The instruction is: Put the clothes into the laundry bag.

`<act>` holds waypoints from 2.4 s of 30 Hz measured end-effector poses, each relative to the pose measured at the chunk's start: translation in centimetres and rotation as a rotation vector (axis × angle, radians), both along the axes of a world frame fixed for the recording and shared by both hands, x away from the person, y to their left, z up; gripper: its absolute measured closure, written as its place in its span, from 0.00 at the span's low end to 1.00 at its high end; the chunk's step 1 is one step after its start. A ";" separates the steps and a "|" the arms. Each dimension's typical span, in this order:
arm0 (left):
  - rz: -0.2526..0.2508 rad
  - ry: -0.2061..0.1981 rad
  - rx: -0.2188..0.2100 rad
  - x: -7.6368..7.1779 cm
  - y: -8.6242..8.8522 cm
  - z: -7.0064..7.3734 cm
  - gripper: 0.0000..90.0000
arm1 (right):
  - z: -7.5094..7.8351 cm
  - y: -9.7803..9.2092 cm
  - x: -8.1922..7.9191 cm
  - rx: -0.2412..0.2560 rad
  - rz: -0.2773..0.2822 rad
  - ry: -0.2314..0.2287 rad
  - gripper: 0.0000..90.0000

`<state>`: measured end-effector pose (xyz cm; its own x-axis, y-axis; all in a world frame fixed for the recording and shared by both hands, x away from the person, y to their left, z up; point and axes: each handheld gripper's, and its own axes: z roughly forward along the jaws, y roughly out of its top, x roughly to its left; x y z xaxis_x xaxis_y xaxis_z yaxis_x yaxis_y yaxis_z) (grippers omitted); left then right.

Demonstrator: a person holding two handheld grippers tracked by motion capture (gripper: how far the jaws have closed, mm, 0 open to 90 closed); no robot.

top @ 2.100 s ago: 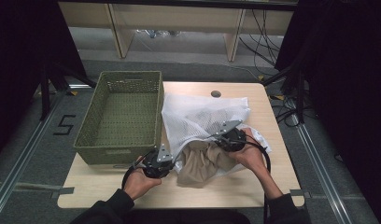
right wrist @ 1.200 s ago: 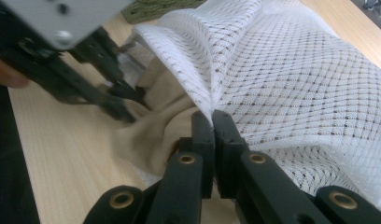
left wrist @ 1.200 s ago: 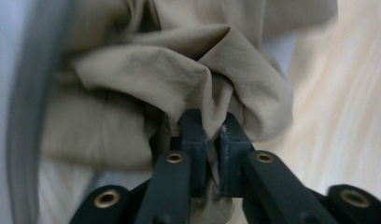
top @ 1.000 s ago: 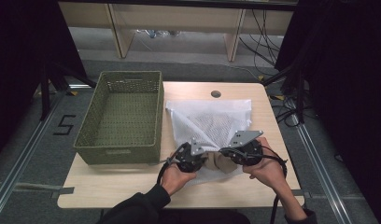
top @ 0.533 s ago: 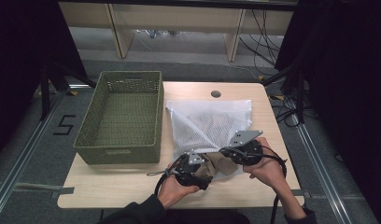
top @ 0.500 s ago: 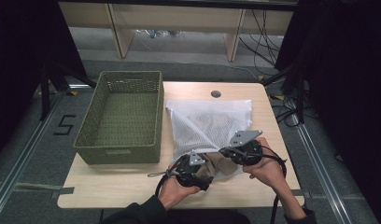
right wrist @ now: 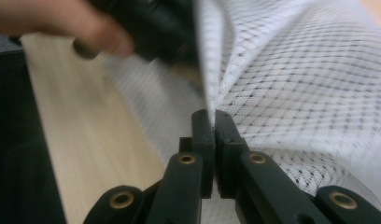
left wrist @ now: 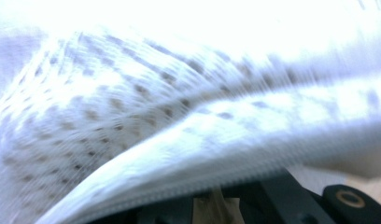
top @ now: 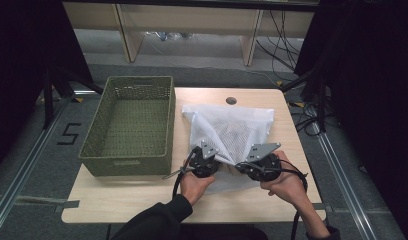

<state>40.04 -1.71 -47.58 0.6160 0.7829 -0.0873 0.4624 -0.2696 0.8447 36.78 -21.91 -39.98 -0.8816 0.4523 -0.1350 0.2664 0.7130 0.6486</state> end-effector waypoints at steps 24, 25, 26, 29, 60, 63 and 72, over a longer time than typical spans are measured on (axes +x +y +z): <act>-0.107 0.118 0.104 -1.2 1.6 -3.1 0.94 | -4.8 0.5 0.9 -0.061 0.002 0.112 1.00; -0.118 0.099 0.132 -0.6 1.5 -2.8 0.95 | -4.8 0.5 0.8 -0.059 0.002 0.115 1.00; -0.101 0.086 0.130 -0.3 1.3 -2.6 0.95 | -4.8 0.5 0.8 -0.059 0.011 0.115 1.00; -0.049 0.088 0.053 0.3 0.8 -2.9 0.93 | -5.2 0.8 0.9 -0.070 0.013 0.124 1.00; -0.116 0.135 0.097 -3.0 2.0 -3.9 0.93 | -7.5 2.1 3.6 -0.078 -0.009 0.118 0.99; -0.182 0.119 0.196 -3.3 2.4 -3.5 0.97 | -7.7 2.6 3.6 -0.089 -0.003 0.094 0.99; -0.170 0.117 0.188 -3.3 3.7 -3.5 0.98 | -8.1 4.7 5.9 -0.056 -0.069 0.068 0.99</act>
